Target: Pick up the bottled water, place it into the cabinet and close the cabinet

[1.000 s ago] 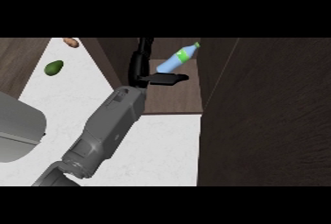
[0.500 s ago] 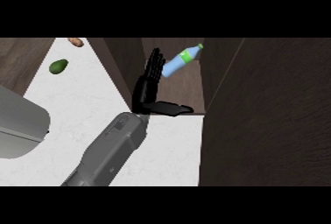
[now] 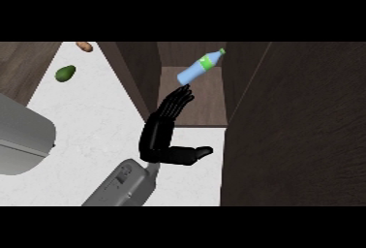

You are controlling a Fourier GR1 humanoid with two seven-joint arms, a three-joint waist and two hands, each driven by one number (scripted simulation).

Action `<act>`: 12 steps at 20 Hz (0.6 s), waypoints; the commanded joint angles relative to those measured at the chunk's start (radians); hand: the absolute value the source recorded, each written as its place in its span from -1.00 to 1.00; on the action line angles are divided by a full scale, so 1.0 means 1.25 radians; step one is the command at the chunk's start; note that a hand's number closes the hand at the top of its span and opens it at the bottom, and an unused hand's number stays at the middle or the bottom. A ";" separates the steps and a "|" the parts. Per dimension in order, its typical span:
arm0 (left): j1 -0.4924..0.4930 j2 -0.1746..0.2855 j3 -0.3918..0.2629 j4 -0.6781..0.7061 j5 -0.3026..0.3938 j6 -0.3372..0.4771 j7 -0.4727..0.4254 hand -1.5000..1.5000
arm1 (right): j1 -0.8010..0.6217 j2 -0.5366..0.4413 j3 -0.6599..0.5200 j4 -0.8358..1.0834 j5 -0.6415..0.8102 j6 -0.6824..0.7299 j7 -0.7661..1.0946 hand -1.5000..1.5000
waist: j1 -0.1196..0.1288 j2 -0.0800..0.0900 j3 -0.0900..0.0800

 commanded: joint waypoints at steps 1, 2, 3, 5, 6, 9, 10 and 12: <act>0.091 0.043 -0.035 -0.134 -0.002 0.005 0.059 1.00 | 0.041 -0.055 0.029 -0.086 0.037 0.056 0.008 -1.00 | -0.003 0.000 0.000; 0.121 0.060 -0.044 -0.172 -0.011 0.010 0.057 1.00 | -0.003 -0.067 -0.011 -0.071 0.023 0.053 0.019 1.00 | 0.003 0.002 0.000; 0.101 0.079 -0.010 -0.146 0.011 -0.024 0.062 1.00 | 0.005 -0.082 0.023 -0.080 0.076 0.067 0.025 1.00 | -0.003 0.003 -0.001; 0.183 0.087 -0.041 -0.191 -0.006 -0.013 0.027 1.00 | 0.033 -0.132 0.019 -0.105 0.071 0.107 0.033 1.00 | -0.001 0.002 -0.001; 0.205 0.133 -0.030 -0.267 0.006 -0.006 0.071 1.00 | 0.071 -0.129 0.046 -0.114 0.086 0.113 0.016 1.00 | -0.003 -0.002 0.000; 0.244 0.178 0.000 -0.313 0.016 -0.012 0.074 -1.00 | 0.069 -0.170 0.067 -0.131 0.113 0.155 -0.008 1.00 | -0.005 -0.002 -0.001; 0.235 0.188 0.036 -0.304 0.037 -0.033 0.067 -1.00 | 0.069 -0.172 0.096 -0.139 0.137 0.165 -0.023 1.00 | -0.011 -0.001 -0.001; 0.290 0.220 0.040 -0.339 0.027 -0.039 0.035 -1.00 | 0.026 -0.185 0.088 -0.145 0.148 0.164 -0.011 1.00 | 0.005 0.000 -0.002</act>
